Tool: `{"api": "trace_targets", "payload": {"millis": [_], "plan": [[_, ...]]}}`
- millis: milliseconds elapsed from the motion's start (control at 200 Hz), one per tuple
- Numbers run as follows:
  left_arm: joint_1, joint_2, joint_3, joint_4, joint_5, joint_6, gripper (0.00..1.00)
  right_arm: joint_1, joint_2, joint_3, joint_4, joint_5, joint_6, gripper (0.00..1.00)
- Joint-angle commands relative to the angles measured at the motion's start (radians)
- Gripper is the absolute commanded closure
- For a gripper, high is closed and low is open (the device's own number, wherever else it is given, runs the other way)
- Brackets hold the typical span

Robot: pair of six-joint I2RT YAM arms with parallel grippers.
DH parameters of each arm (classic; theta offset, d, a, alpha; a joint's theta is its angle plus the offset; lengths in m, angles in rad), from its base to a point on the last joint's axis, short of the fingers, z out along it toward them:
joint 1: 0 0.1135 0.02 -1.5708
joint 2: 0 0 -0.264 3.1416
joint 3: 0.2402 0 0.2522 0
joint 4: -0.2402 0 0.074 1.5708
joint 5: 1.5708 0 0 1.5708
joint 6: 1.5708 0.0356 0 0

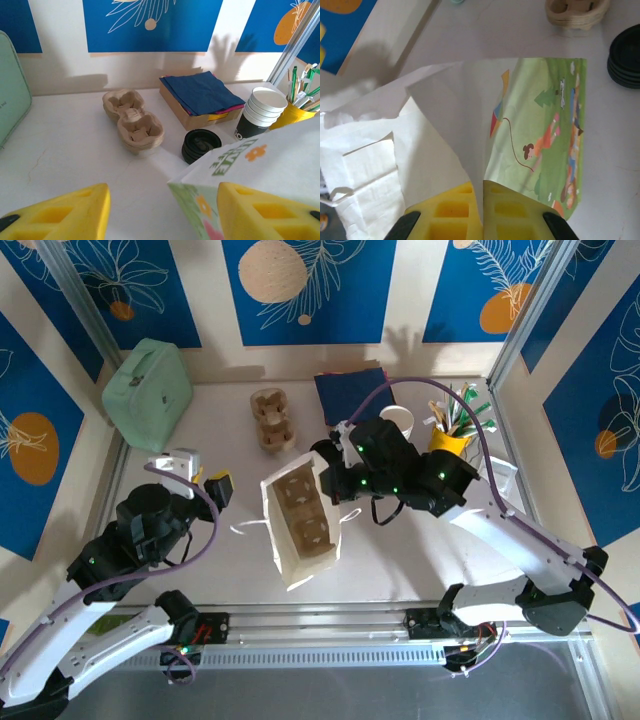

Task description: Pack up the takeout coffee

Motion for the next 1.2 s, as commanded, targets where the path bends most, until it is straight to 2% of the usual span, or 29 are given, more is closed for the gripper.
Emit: {"api": "trace_targets", "payload": {"millis": [0,140,535,1196], "plan": [[-0.001,-0.007,-0.011,0.007,-0.022,0.002,0.42,-0.053,0.02,0.043,-0.033,-0.074,0.087,1.0],[-0.001,-0.011,-0.014,0.002,-0.024,-0.004,0.42,-0.126,0.047,0.058,-0.041,-0.171,0.147,1.0],[-0.001,-0.028,-0.025,-0.006,-0.031,-0.016,0.42,-0.217,0.074,0.042,-0.006,-0.343,0.211,1.0],[-0.002,-0.053,-0.022,-0.032,-0.042,-0.023,0.42,-0.407,0.186,-0.023,0.002,-0.511,0.101,1.0]]}}
